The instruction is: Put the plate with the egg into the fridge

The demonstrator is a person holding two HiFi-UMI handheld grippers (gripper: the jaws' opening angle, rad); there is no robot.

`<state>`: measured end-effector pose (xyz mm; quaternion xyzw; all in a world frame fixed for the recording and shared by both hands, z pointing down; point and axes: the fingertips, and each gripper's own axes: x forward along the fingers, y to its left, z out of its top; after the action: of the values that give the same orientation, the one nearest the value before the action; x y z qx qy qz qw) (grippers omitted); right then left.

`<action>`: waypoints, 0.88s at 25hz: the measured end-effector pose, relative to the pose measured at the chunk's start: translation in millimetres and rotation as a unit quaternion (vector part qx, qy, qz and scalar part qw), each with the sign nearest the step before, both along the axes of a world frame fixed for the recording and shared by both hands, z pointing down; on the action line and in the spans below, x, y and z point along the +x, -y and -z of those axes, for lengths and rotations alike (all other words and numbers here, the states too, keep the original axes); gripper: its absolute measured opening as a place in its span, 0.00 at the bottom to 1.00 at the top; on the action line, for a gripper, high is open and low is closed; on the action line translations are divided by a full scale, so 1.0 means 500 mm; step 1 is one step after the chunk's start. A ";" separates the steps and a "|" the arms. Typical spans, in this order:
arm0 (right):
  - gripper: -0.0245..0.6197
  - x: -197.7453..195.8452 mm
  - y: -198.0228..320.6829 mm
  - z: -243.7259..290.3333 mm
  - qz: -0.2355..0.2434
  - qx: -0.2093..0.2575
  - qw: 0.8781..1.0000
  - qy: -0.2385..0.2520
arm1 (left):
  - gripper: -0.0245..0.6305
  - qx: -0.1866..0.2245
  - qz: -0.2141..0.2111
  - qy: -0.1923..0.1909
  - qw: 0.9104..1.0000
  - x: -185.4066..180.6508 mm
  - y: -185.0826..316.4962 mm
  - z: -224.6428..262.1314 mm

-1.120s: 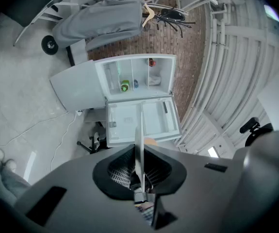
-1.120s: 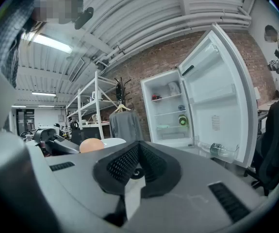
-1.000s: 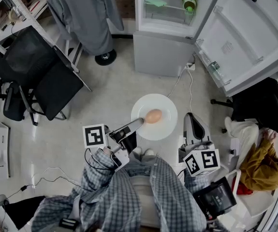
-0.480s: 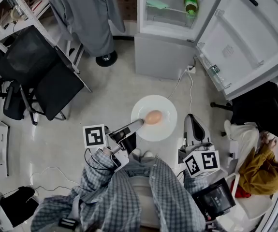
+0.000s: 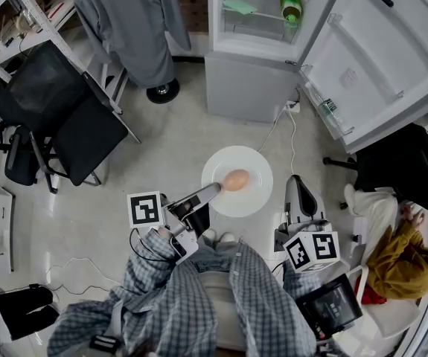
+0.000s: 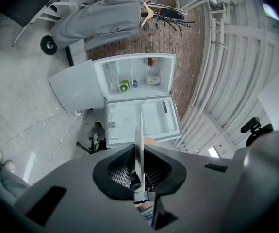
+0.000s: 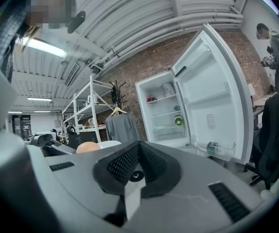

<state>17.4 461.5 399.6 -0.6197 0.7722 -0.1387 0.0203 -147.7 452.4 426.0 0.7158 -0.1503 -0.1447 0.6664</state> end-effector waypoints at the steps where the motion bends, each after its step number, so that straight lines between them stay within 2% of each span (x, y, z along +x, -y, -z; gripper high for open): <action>1: 0.05 0.001 -0.002 0.000 0.000 -0.001 1.000 0.000 | 0.09 0.001 0.000 0.000 1.000 0.002 -0.001 0.000; 22: 0.05 0.074 -0.056 -0.010 0.011 -0.002 1.000 0.008 | 0.09 -0.004 0.039 -0.009 0.999 0.043 -0.038 0.010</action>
<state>54.6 489.3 404.7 -0.6104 0.7783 -0.1451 0.0240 -126.4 471.3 420.9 0.7057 -0.1724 -0.1763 0.6642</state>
